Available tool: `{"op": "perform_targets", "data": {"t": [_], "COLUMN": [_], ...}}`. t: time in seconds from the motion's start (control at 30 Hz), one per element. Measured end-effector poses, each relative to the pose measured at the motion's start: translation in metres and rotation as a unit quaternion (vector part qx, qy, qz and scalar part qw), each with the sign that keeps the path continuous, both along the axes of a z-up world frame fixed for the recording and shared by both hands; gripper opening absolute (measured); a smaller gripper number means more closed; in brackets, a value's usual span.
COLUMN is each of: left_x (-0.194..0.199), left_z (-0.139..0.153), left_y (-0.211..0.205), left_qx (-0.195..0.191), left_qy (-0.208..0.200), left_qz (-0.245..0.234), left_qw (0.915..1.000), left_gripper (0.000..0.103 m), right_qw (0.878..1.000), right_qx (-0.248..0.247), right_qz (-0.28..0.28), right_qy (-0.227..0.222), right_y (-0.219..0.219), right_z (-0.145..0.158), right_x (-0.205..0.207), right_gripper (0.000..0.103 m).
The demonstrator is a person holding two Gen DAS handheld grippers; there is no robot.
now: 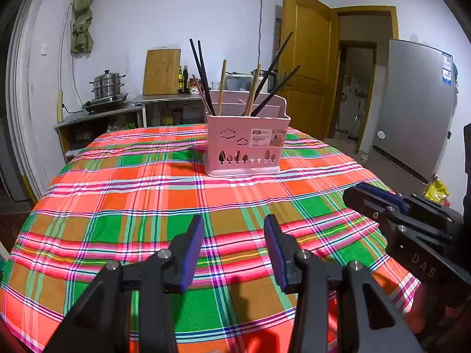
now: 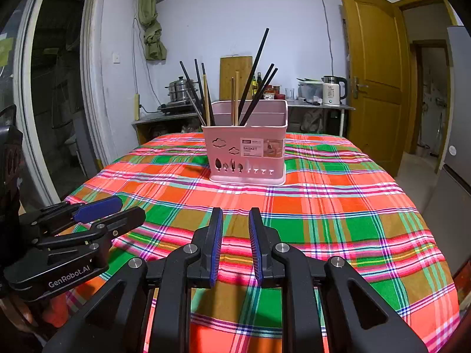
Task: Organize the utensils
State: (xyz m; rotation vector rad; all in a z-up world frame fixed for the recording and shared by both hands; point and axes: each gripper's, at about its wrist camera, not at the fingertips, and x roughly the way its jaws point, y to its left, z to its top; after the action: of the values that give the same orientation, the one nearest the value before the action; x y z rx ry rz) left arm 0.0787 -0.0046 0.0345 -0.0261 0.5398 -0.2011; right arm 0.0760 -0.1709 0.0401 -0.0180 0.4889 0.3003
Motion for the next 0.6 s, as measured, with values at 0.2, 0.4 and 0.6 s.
{"op": "perform_targets", "data": {"t": [0.2,0.4,0.6], "left_x": [-0.0005,0.0002,0.0004], "left_z": [0.0001,-0.0016,-0.0021], "left_y": [-0.0002,-0.0018,-0.0011], "left_qx": [0.000,0.002,-0.003], "left_qy": [0.001,0.005,0.005], "left_qz": [-0.002,-0.004,-0.005], "left_qw": [1.0000,1.0000,1.0000], "left_gripper": [0.044,0.044,0.044], "right_qw": [1.000,1.000,1.000], "right_qx": [0.000,0.002,0.002], "right_qz": [0.000,-0.002,-0.002], "right_qy": [0.000,0.001,0.001], "right_y": [0.0000,0.0001,-0.0001], "right_z": [0.0001,0.0003,-0.0001], "right_x": [0.0002,0.0006,0.0014], "right_gripper": [0.018,0.018,0.018]}}
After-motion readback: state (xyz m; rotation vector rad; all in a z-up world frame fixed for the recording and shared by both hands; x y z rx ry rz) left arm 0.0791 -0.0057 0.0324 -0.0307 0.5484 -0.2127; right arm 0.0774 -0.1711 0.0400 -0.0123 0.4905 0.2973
